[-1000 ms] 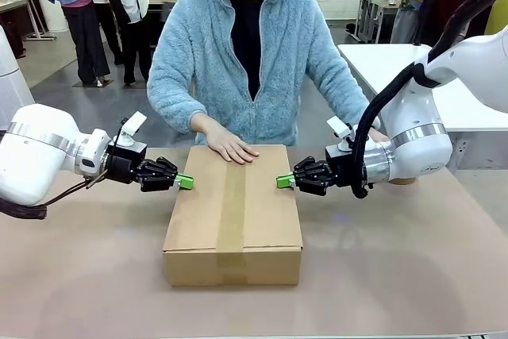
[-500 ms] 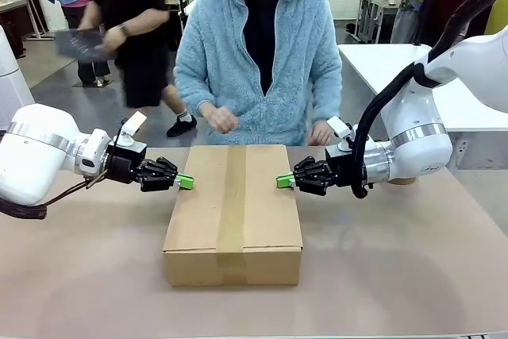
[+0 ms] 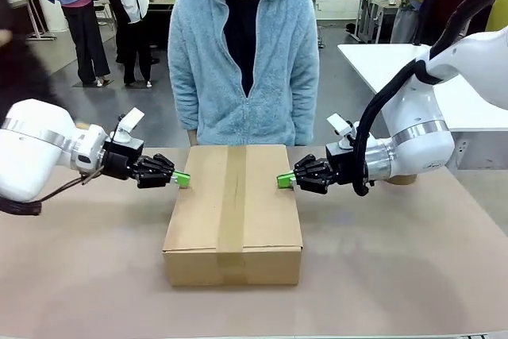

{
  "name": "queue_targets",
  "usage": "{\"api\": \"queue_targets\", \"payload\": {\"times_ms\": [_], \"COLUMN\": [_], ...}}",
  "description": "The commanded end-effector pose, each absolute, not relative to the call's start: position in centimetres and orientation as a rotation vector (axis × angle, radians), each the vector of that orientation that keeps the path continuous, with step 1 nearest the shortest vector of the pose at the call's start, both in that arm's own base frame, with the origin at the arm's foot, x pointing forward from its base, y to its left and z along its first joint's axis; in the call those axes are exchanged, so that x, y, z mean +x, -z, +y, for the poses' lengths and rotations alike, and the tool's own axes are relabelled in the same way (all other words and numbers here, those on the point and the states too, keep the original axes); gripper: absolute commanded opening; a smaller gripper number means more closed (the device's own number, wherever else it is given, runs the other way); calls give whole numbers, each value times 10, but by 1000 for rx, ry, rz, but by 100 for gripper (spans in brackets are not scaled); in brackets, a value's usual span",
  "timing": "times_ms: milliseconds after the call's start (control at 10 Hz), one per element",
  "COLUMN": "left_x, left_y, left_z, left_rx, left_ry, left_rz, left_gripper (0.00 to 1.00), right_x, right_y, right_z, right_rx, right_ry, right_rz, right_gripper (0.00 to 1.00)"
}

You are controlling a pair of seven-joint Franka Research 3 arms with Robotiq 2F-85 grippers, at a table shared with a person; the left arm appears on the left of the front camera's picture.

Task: Wrap the clocks to prevent damage.
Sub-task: After the human seals the box with tape, release both hands from the side flaps of the Package Box.

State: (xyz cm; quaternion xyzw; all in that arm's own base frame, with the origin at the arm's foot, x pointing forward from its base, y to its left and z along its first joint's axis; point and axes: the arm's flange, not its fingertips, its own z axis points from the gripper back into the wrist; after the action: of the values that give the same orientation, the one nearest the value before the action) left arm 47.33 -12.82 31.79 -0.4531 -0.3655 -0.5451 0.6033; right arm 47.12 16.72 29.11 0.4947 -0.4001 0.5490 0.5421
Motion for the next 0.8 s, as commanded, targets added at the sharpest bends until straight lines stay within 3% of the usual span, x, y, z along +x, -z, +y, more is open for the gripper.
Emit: {"api": "queue_targets", "payload": {"times_ms": [0, 400, 700], "left_x": [460, 440, 420], "left_y": [-374, -462, -507], "left_z": [-101, -55, -36], "left_rx": [-958, -776, -623], "left_ry": [1291, 1377, 1377], "left_rz": [-851, -610, -414], "left_gripper": [0, 0, 0], "right_x": [449, 405, 365], "right_y": [-341, -445, -508], "right_z": [158, 116, 99], "right_rx": [1114, 885, 735], "right_ry": [-1358, -1314, -1224], "right_rz": [-839, -608, -654], "right_gripper": [1, 1, 1]}}
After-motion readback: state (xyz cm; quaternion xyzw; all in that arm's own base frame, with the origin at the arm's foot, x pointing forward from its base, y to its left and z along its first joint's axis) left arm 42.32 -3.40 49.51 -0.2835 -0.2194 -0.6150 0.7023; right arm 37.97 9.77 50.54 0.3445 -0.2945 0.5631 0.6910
